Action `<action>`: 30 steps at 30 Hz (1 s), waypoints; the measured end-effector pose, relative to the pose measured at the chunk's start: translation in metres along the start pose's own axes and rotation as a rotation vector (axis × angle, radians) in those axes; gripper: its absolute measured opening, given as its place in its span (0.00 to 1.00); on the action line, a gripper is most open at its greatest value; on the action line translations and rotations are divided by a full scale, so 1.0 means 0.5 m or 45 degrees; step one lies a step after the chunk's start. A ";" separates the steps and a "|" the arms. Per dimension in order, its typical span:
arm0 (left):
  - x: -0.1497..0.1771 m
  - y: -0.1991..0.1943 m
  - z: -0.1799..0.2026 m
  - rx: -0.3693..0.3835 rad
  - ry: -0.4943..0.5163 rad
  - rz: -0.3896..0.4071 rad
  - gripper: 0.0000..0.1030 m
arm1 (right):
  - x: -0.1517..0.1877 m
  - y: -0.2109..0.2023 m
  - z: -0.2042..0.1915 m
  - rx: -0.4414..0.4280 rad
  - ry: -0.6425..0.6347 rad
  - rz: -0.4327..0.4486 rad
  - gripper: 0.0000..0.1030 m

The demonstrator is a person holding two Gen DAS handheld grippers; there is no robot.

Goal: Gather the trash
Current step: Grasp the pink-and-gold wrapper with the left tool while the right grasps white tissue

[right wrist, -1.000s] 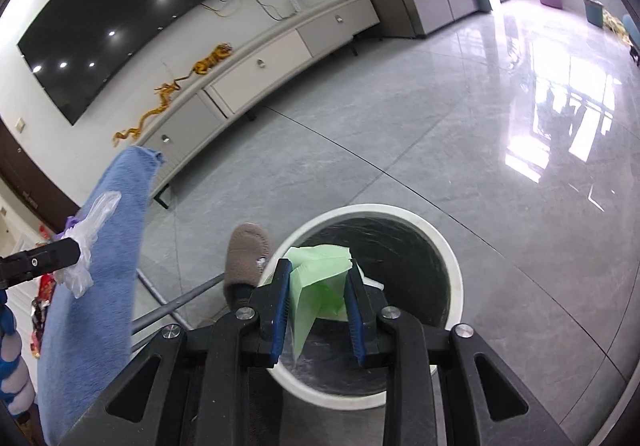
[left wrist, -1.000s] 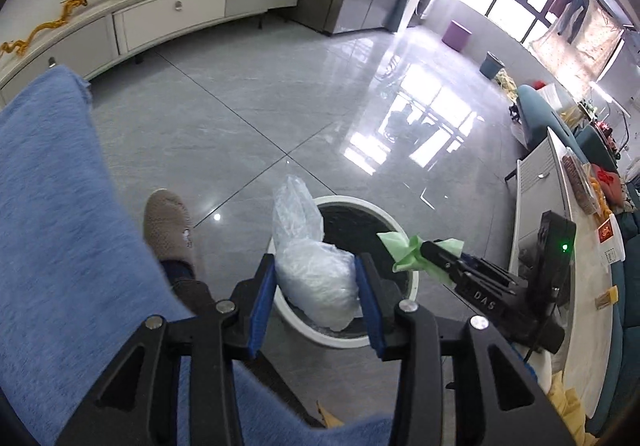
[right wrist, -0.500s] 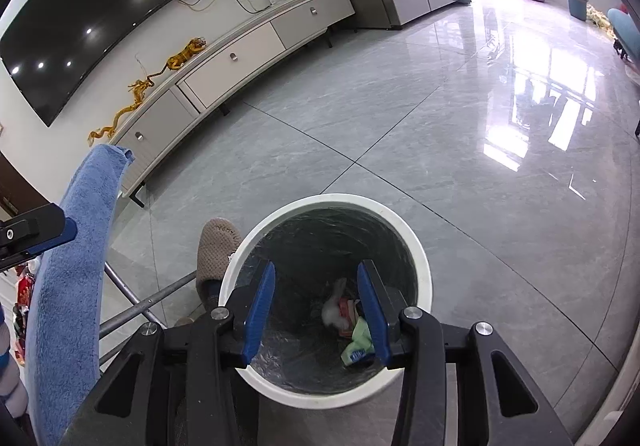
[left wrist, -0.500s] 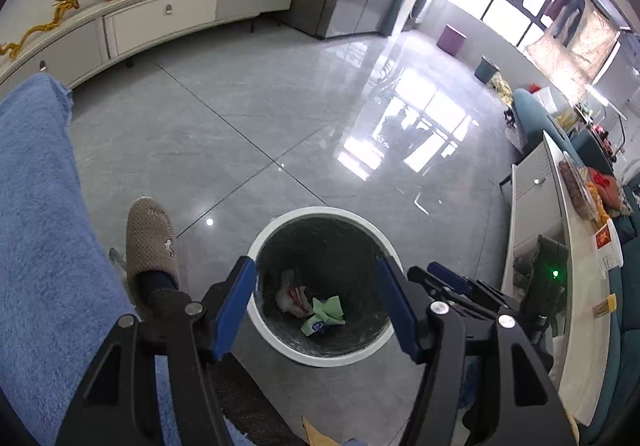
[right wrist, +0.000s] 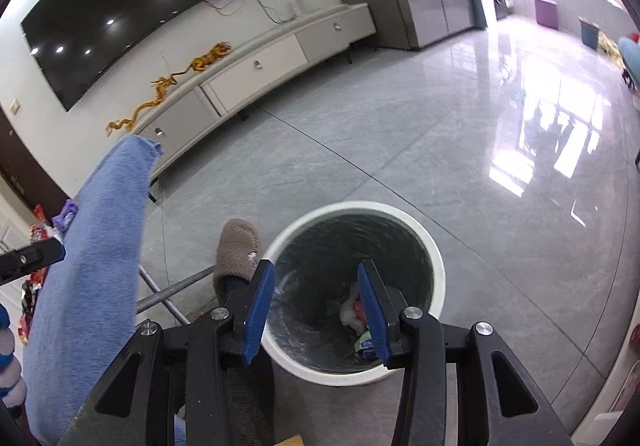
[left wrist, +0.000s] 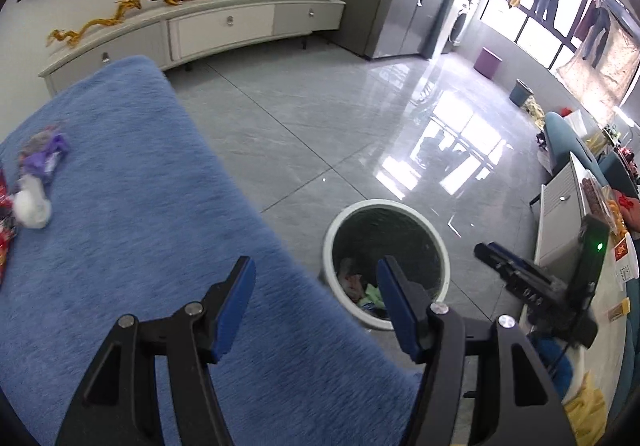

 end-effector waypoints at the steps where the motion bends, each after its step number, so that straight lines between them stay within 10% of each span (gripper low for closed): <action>1: 0.008 -0.013 -0.015 -0.004 -0.008 0.007 0.60 | -0.005 -0.005 -0.014 -0.005 -0.015 0.007 0.39; 15: 0.121 -0.191 -0.253 -0.115 -0.239 0.161 0.60 | -0.024 -0.031 -0.285 -0.171 -0.328 0.005 0.40; 30: 0.262 -0.344 -0.637 -0.527 -0.681 0.342 0.60 | 0.007 0.059 -0.538 -0.326 -0.594 -0.124 0.40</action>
Point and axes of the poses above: each gripper's, at about its wrist camera, not at the fingertips, and y roughly the way its jaws point, z to its right, x to its underside, the point moved 5 cm from there along y, roughly the way its jaws point, and after that the axes turned 2 degrees about -x, right-handed, at the moved point
